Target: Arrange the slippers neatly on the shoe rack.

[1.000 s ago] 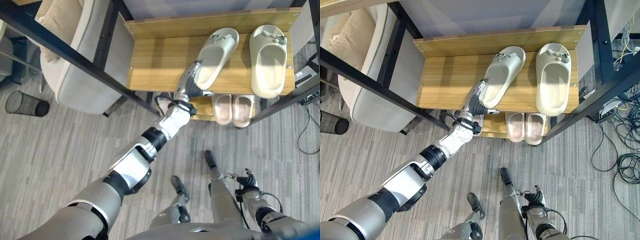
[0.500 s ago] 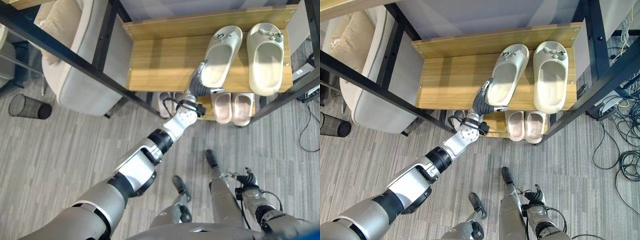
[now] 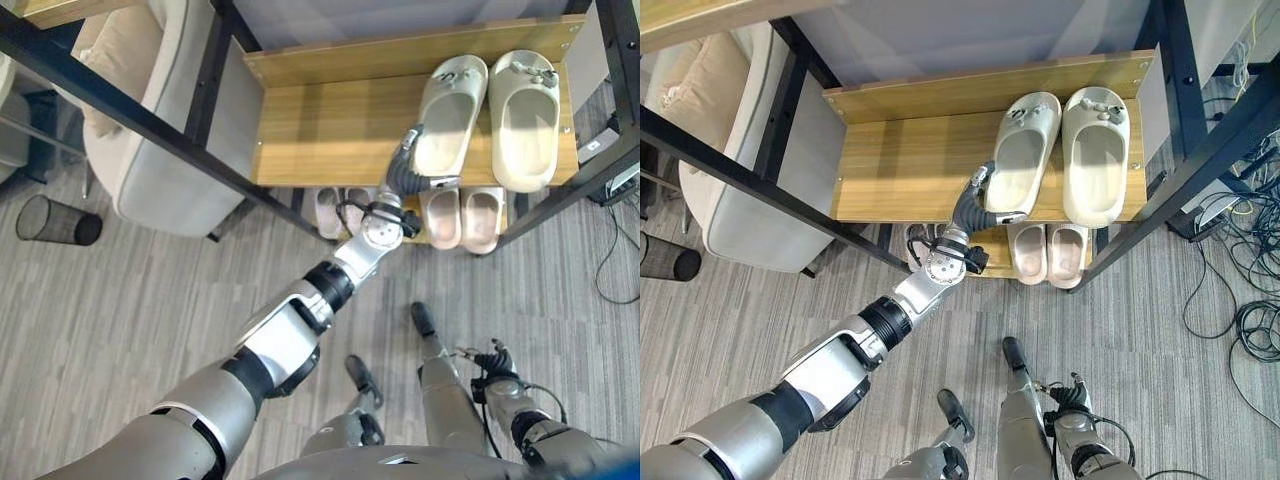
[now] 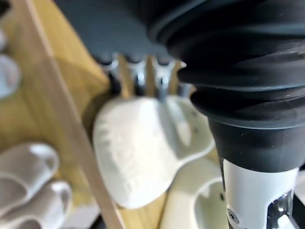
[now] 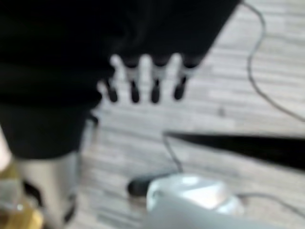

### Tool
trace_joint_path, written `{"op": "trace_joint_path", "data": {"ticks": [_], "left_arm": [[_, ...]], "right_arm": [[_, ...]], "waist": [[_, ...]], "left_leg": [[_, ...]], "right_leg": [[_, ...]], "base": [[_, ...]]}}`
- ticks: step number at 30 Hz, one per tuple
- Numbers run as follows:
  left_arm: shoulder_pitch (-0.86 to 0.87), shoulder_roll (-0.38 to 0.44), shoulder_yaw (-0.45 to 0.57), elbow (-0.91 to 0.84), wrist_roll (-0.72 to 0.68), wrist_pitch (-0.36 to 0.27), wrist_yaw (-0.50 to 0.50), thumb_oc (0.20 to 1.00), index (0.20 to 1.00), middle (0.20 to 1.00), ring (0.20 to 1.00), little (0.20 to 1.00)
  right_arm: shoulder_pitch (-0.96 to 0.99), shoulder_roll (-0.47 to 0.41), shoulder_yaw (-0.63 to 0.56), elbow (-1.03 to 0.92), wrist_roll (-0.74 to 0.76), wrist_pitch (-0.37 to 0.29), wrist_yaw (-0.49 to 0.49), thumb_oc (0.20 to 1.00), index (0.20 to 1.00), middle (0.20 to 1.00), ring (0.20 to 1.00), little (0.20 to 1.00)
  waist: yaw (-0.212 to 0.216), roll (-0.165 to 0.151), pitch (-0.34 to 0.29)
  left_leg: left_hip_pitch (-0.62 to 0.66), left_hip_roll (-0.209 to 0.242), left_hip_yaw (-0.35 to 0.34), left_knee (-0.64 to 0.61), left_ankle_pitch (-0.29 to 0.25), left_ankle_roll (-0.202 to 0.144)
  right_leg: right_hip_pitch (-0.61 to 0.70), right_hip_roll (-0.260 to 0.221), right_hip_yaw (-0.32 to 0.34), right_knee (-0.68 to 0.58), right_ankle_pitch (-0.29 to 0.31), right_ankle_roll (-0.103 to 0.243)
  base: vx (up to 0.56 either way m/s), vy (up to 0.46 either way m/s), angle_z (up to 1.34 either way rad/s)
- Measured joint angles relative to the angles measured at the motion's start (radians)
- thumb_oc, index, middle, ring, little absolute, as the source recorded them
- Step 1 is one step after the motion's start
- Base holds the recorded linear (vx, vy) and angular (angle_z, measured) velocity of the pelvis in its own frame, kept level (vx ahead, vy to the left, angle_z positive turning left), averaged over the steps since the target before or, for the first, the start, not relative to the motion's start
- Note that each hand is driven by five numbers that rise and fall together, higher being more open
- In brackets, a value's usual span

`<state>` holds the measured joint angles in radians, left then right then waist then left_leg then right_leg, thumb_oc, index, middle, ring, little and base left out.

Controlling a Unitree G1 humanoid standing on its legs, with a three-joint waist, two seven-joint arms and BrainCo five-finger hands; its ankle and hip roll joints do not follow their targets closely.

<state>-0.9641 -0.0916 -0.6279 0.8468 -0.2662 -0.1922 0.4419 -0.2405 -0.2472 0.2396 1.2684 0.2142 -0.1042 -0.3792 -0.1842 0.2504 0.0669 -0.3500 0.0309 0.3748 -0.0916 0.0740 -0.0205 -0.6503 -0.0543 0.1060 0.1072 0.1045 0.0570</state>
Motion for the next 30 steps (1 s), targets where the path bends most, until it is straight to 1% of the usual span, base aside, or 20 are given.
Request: {"op": "trace_joint_path", "data": {"ticks": [8, 12, 16, 19, 21, 25, 27, 29, 30], "left_arm": [[0.002, -0.005, -0.01, 0.0, -0.029, -0.01, -0.008, 1.0, 1.0, 1.0, 1.0, 1.0], [0.002, -0.011, -0.021, 0.0, -0.03, -0.012, -0.008, 1.0, 1.0, 1.0, 1.0, 1.0], [0.001, -0.019, -0.021, 0.0, -0.066, -0.013, -0.01, 1.0, 1.0, 1.0, 1.0, 1.0], [0.001, -0.019, -0.039, 0.0, -0.063, -0.009, -0.032, 1.0, 1.0, 1.0, 1.0, 1.0], [0.001, -0.014, -0.037, 0.012, -0.012, 0.011, -0.038, 1.0, 1.0, 1.0, 1.0, 1.0], [0.0, -0.002, -0.039, 0.029, 0.075, 0.069, -0.042, 1.0, 1.0, 1.0, 1.0, 1.0], [-0.002, -0.005, -0.039, 0.043, 0.095, 0.072, -0.041, 1.0, 1.0, 1.0, 1.0, 1.0], [-0.001, -0.022, -0.041, 0.045, 0.103, 0.073, -0.041, 1.0, 1.0, 1.0, 1.0, 1.0], [0.009, -0.011, -0.034, 0.021, 0.107, 0.079, -0.044, 1.0, 1.0, 1.0, 1.0, 1.0]], "right_arm": [[-0.003, 0.003, 0.0, -0.007, 0.0, 0.0, 0.002, 1.0, 1.0, 1.0, 1.0, 1.0], [-0.001, 0.002, 0.0, -0.003, 0.001, 0.0, 0.002, 1.0, 1.0, 1.0, 1.0, 1.0], [-0.001, 0.003, 0.0, -0.004, 0.002, 0.0, 0.002, 1.0, 1.0, 1.0, 1.0, 1.0], [-0.001, 0.003, 0.0, -0.004, 0.007, 0.0, 0.002, 1.0, 1.0, 1.0, 1.0, 1.0], [-0.003, 0.002, 0.005, 0.002, 0.008, 0.0, 0.003, 1.0, 1.0, 1.0, 1.0, 1.0], [-0.008, 0.001, 0.017, 0.008, 0.009, 0.004, 0.011, 1.0, 1.0, 1.0, 1.0, 1.0], [-0.007, 0.004, 0.017, 0.007, 0.009, 0.002, 0.013, 1.0, 1.0, 1.0, 1.0, 1.0], [-0.006, 0.003, 0.014, 0.008, 0.009, 0.003, 0.015, 1.0, 1.0, 1.0, 1.0, 1.0], [-0.001, -0.004, 0.004, 0.02, 0.009, 0.003, 0.018, 1.0, 1.0, 1.0, 1.0, 1.0]], "waist": [[-0.018, 0.0, 0.0], [-0.019, 0.0, 0.0], [-0.02, 0.0, 0.0], [-0.021, 0.001, -0.001], [-0.022, -0.002, -0.002], [-0.039, -0.014, -0.003], [-0.046, -0.018, -0.003], [-0.046, -0.022, -0.002], [-0.037, -0.023, -0.005]], "left_leg": [[0.002, 0.0, 0.001, 0.0, -0.001, 0.0], [0.002, 0.0, 0.003, 0.0, -0.001, 0.0], [0.006, 0.0, 0.004, 0.0, -0.002, 0.0], [0.013, 0.0, 0.006, 0.0, -0.003, -0.002], [0.025, 0.003, 0.005, 0.001, -0.003, -0.003], [0.073, 0.014, -0.006, 0.0, -0.003, -0.004], [0.094, 0.018, -0.01, 0.0, -0.005, -0.008], [0.094, 0.017, -0.01, 0.0, -0.007, -0.01], [0.097, 0.022, -0.006, 0.001, -0.01, -0.012]], "right_leg": [[-0.005, 0.0, 0.0, 0.015, -0.009, 0.005], [-0.006, 0.001, 0.001, 0.016, -0.013, -0.001], [-0.003, 0.001, 0.002, 0.018, -0.013, -0.001], [-0.001, 0.002, 0.005, 0.025, -0.017, -0.001], [0.007, 0.006, 0.003, 0.036, -0.018, 0.002], [0.044, 0.014, -0.008, 0.069, -0.048, -0.004], [0.064, 0.017, -0.012, 0.069, -0.057, -0.013], [0.063, 0.015, -0.012, 0.069, -0.057, -0.013], [0.065, 0.014, -0.025, 0.077, -0.053, -0.013]], "base": [[0.0, -0.004, 0.0], [0.0, -0.008, 0.0], [0.0, 0.0, 0.0], [-0.02, -0.026, -0.02], [-0.06, -0.09, 0.0], [0.02, -0.043, 0.05], [0.0, 0.0, 0.0], [0.0, -0.102, -0.03], [0.0, -0.133, -0.09]]}}
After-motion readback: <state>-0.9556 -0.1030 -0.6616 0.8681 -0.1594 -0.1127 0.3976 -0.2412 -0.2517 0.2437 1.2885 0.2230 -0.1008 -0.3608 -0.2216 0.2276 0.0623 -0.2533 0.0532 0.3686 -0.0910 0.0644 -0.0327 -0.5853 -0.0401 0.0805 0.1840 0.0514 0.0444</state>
